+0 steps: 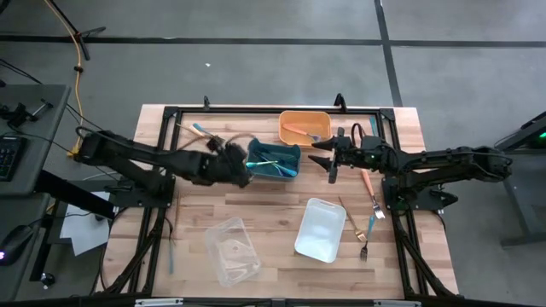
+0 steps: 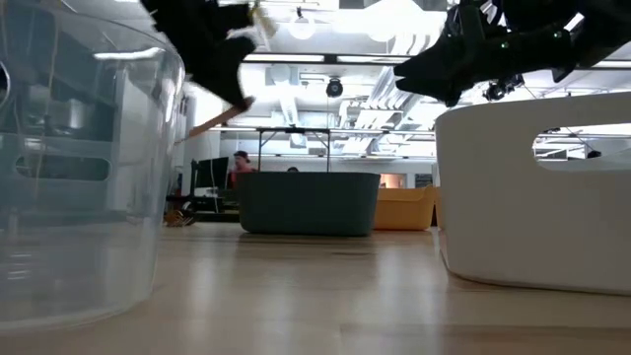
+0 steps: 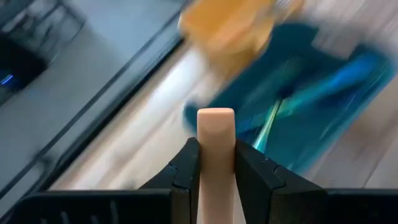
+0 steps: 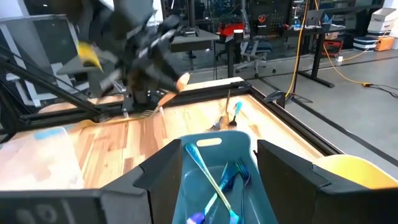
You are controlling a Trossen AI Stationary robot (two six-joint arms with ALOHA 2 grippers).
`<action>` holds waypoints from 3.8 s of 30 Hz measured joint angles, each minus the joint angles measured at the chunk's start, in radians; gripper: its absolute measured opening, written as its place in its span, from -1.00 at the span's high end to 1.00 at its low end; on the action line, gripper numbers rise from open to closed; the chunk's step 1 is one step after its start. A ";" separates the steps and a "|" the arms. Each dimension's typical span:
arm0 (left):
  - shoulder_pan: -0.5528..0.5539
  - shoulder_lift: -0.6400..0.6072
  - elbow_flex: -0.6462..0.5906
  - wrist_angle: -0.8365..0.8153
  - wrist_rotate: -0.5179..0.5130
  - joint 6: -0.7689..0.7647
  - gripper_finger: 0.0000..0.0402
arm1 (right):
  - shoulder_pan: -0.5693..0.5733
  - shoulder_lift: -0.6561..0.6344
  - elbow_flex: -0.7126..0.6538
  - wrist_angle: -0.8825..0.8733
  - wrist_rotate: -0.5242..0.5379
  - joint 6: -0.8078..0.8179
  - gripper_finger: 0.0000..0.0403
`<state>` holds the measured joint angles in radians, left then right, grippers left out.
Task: Sort silverware by color (type)
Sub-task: Put the light orange fork into the yellow bin
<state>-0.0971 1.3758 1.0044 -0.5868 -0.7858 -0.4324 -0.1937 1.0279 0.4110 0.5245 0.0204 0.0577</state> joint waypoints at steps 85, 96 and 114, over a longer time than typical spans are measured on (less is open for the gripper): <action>0.510 0.616 0.453 0.942 0.987 0.990 0.66 | 0.000 0.043 -0.001 0.235 -0.090 0.013 0.00; 0.518 0.739 0.492 0.895 0.976 1.040 0.60 | 0.000 0.043 -0.001 0.235 -0.092 0.013 0.00; 0.508 0.675 0.492 0.828 0.761 1.033 0.00 | 0.000 0.043 -0.001 0.226 -0.092 -0.013 0.00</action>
<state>0.4107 2.0508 1.4963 0.2414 -0.0247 0.6005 -0.1936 1.0710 0.4103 0.7501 -0.0719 0.0444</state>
